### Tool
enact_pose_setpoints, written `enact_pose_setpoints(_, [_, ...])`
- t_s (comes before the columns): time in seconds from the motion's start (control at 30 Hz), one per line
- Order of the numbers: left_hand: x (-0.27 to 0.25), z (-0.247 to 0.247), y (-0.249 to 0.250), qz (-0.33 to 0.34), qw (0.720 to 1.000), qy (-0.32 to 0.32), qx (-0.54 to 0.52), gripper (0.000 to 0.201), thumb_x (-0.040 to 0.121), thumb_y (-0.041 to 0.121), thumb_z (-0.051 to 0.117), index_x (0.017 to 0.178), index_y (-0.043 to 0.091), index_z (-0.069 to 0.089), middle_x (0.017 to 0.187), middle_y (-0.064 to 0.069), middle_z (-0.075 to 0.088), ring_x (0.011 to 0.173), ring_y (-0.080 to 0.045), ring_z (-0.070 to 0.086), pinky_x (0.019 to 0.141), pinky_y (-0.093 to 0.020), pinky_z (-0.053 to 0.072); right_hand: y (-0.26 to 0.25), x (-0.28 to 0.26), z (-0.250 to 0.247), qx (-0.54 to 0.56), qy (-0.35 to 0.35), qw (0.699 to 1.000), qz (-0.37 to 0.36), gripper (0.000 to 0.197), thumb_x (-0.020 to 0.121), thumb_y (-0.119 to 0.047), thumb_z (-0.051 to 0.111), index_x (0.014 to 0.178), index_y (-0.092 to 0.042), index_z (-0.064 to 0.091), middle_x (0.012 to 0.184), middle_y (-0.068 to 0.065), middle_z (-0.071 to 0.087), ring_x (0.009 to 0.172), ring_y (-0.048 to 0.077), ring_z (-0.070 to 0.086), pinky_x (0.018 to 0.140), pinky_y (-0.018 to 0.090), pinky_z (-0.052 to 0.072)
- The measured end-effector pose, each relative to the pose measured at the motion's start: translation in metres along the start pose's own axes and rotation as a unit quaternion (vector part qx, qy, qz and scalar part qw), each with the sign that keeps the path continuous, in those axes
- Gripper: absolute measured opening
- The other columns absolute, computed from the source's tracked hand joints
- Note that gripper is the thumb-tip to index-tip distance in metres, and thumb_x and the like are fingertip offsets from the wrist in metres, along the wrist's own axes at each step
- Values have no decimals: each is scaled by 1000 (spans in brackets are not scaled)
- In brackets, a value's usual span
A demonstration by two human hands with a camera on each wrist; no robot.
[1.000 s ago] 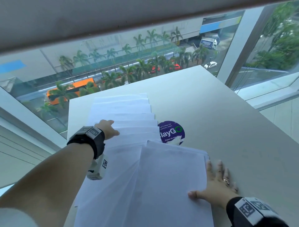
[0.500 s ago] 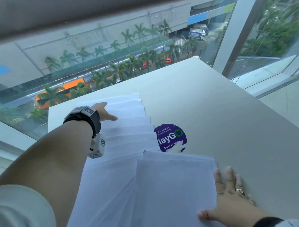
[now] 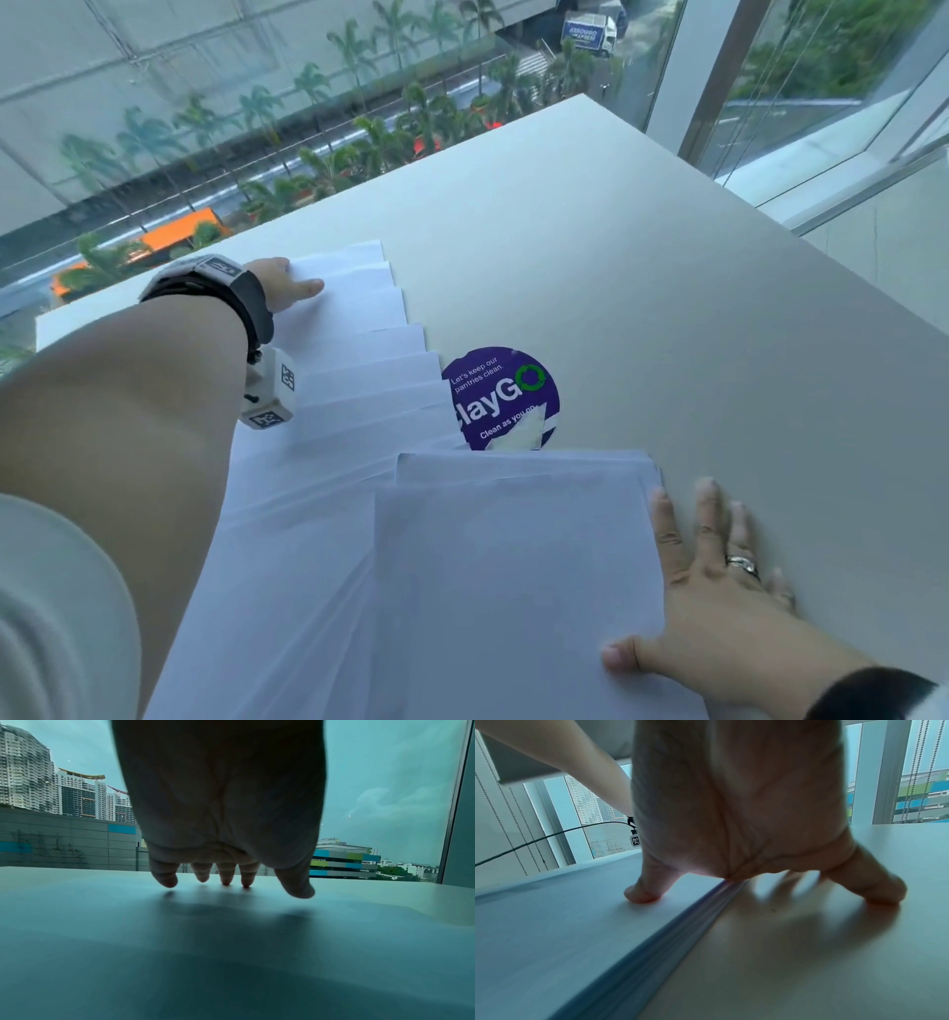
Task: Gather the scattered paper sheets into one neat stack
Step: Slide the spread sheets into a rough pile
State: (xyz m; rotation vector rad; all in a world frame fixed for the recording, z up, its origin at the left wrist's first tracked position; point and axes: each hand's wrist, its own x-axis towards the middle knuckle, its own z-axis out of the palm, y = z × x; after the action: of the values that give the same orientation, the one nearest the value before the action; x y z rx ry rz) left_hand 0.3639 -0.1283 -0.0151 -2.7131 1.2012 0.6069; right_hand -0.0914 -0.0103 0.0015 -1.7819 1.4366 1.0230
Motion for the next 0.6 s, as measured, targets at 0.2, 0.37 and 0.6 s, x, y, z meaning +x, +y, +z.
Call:
enact_pose_setpoints(0.2, [2,5,-12,-11,1000,-15,18,80,89,51,46,144,-3,22,152,-23,24,135,-37,33,106,-44,29,-12,14,-14,3,6,1000,-17,131,59,-75,60,114,-27,-50,117,11,-60,132,37,-39,111,60,4])
enact_pose_setpoints(0.37, [-8,15,-35,-53,998,-6,17,90,83,62,46,142,-2,24,149,-26,26,136,-39,29,109,-49,29,-12,16,-18,22,17,999,-39,129,60,-72,62,113,-32,-49,129,12,-58,133,37,-38,111,61,4])
enact_pose_setpoints(0.6, [-49,49,-75,-124,992,-22,-10,113,69,82,39,149,9,9,155,-18,14,144,-36,14,115,-51,21,-6,17,-14,25,39,998,-49,131,62,-72,62,133,-30,-40,137,14,-52,133,37,-38,109,64,6])
